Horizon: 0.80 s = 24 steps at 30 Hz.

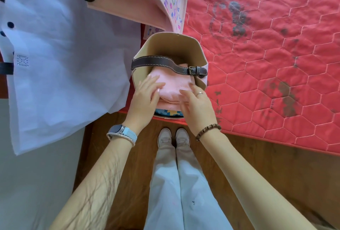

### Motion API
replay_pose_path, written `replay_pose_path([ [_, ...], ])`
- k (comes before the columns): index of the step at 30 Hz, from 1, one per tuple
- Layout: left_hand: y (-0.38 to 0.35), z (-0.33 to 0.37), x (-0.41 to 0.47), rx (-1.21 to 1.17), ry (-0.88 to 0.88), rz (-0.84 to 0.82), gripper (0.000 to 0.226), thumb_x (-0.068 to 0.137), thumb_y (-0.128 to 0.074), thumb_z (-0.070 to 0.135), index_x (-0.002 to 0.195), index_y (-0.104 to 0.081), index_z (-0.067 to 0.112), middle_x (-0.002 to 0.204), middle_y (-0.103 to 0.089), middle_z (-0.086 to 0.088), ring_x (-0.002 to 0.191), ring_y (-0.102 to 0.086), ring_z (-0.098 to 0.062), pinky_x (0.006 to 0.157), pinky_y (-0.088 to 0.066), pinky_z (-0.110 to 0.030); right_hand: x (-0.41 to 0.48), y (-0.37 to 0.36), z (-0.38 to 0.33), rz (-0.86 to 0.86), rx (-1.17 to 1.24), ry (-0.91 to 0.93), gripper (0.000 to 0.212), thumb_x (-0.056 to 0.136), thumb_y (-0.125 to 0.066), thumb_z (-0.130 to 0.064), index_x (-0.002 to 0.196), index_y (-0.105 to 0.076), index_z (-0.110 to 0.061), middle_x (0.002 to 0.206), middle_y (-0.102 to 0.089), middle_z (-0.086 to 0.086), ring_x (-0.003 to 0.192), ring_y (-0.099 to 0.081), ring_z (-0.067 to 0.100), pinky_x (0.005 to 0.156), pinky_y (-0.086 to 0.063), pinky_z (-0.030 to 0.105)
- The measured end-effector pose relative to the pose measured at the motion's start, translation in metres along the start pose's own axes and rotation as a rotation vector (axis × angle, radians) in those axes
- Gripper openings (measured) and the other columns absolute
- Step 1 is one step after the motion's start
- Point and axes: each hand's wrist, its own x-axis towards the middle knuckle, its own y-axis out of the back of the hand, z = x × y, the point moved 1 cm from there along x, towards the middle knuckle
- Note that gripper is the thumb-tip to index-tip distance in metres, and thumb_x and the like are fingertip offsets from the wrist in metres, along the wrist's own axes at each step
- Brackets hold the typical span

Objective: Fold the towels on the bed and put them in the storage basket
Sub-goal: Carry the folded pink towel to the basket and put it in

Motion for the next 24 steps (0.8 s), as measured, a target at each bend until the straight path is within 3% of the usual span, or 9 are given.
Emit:
replay_pose_path([
  [4, -0.002, -0.019, -0.005, 0.203, -0.177, -0.149, 0.033, 0.105, -0.046, 0.021, 0.134, -0.06, 0.016, 0.147, -0.053, -0.003, 0.146, -0.035, -0.019, 0.12, -0.016, -0.029, 0.001, -0.015, 0.01, -0.131, -0.206, 0.187, 0.04, 0.092, -0.056, -0.025, 0.131, -0.057, -0.015, 0.135, -0.058, 0.013, 0.125, -0.052, 0.033, 0.109, -0.035, 0.047],
  [8, -0.002, -0.028, -0.006, 0.348, -0.259, -0.17, 0.033, 0.102, -0.051, 0.02, 0.132, -0.061, 0.013, 0.137, -0.062, -0.009, 0.136, -0.05, -0.026, 0.115, -0.027, -0.032, 0.0, -0.022, 0.02, -0.151, -0.258, 0.209, 0.039, 0.089, -0.054, -0.02, 0.127, -0.061, -0.015, 0.124, -0.064, 0.017, 0.105, -0.063, 0.039, 0.094, -0.047, 0.045],
  [10, -0.002, -0.027, -0.002, 0.383, -0.294, -0.161, 0.033, 0.102, -0.053, 0.023, 0.131, -0.062, 0.013, 0.135, -0.063, -0.009, 0.134, -0.052, -0.027, 0.117, -0.028, -0.038, 0.001, -0.02, 0.021, -0.125, -0.262, 0.224, 0.038, 0.09, -0.055, -0.021, 0.127, -0.062, -0.015, 0.122, -0.064, 0.016, 0.104, -0.063, 0.039, 0.091, -0.048, 0.045],
  [14, 0.004, -0.031, 0.003, 0.468, -0.363, -0.185, 0.046, 0.098, -0.052, 0.038, 0.138, -0.057, 0.014, 0.14, -0.058, -0.006, 0.137, -0.047, -0.024, 0.122, -0.015, -0.035, 0.003, -0.015, 0.028, -0.129, -0.288, 0.281, 0.045, 0.091, -0.059, -0.033, 0.133, -0.056, -0.017, 0.126, -0.063, 0.012, 0.111, -0.059, 0.032, 0.097, -0.044, 0.041],
  [24, 0.002, -0.026, 0.009, 0.575, -0.327, -0.153, 0.037, 0.094, -0.059, 0.029, 0.126, -0.063, 0.01, 0.119, -0.069, -0.01, 0.113, -0.063, -0.029, 0.099, -0.047, -0.04, 0.012, -0.02, 0.024, -0.067, -0.359, 0.248, 0.049, 0.066, -0.084, 0.0, 0.111, -0.069, -0.01, 0.092, -0.073, 0.013, 0.079, -0.069, 0.033, 0.07, -0.055, 0.034],
])
